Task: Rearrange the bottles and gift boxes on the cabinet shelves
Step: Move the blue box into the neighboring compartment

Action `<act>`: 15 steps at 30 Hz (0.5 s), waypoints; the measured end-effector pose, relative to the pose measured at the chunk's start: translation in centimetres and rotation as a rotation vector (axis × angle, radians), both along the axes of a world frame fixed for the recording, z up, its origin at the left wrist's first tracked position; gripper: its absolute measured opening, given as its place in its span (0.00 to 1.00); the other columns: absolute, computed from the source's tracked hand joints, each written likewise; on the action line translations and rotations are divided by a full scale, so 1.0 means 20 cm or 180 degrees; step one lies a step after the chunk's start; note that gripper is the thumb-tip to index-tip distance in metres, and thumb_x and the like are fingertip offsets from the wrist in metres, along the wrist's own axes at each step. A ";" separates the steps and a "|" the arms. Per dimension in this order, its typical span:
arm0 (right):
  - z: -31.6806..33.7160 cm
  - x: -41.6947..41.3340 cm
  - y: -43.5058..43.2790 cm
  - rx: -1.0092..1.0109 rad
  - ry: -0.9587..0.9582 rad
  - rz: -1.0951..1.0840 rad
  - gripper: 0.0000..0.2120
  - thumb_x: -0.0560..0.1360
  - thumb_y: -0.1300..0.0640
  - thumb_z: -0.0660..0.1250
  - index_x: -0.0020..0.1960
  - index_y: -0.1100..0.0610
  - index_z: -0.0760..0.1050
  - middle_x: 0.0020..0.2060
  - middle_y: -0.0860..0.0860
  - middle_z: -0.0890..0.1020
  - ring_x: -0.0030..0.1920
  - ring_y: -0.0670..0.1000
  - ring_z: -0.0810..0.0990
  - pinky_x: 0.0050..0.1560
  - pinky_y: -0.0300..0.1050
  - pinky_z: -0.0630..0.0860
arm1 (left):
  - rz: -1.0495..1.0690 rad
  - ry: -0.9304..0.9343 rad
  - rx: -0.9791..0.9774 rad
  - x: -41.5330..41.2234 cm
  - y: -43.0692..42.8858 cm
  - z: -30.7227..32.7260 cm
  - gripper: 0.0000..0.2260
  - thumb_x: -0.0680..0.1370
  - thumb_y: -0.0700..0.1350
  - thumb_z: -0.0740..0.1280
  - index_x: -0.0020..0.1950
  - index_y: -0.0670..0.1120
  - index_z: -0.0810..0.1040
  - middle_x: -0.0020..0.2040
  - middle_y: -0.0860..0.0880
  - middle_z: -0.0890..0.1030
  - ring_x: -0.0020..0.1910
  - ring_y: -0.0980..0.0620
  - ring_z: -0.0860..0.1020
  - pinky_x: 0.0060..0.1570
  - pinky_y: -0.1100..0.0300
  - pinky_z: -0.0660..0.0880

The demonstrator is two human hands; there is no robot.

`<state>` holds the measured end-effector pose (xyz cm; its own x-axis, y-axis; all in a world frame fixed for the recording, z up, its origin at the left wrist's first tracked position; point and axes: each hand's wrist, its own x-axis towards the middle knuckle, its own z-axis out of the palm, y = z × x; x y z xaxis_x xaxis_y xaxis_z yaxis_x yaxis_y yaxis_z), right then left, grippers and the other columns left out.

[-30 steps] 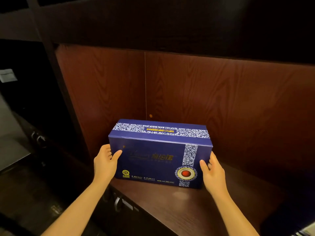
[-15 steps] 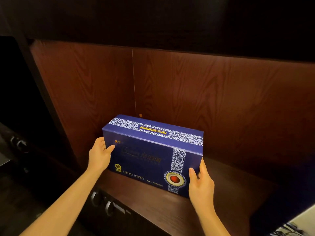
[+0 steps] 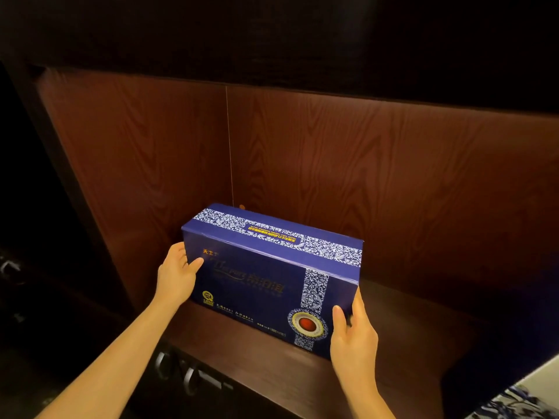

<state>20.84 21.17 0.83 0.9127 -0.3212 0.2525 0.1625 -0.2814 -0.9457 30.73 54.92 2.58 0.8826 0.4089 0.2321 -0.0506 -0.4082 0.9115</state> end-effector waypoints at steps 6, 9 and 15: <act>0.00 0.00 0.01 -0.0060 0.0017 -0.0089 0.31 0.76 0.46 0.61 0.78 0.44 0.60 0.54 0.31 0.73 0.54 0.27 0.75 0.35 0.22 0.72 | -0.0045 0.0027 -0.0043 0.00 0.01 -0.01 0.21 0.77 0.40 0.71 0.69 0.47 0.71 0.58 0.54 0.79 0.58 0.56 0.78 0.54 0.61 0.74; 0.01 -0.01 0.01 -0.0081 0.0039 -0.0092 0.31 0.76 0.46 0.61 0.78 0.44 0.60 0.57 0.37 0.75 0.54 0.27 0.75 0.36 0.22 0.73 | -0.0006 0.0045 -0.0040 0.00 0.01 -0.01 0.22 0.78 0.40 0.71 0.70 0.47 0.71 0.61 0.50 0.80 0.58 0.54 0.78 0.55 0.59 0.74; 0.04 -0.04 -0.03 -0.0216 0.0118 0.0042 0.34 0.76 0.44 0.62 0.80 0.42 0.55 0.65 0.40 0.72 0.60 0.37 0.75 0.41 0.21 0.73 | 0.0028 0.0102 -0.0021 -0.08 -0.03 0.00 0.29 0.79 0.45 0.70 0.77 0.45 0.64 0.72 0.43 0.73 0.70 0.44 0.72 0.66 0.49 0.70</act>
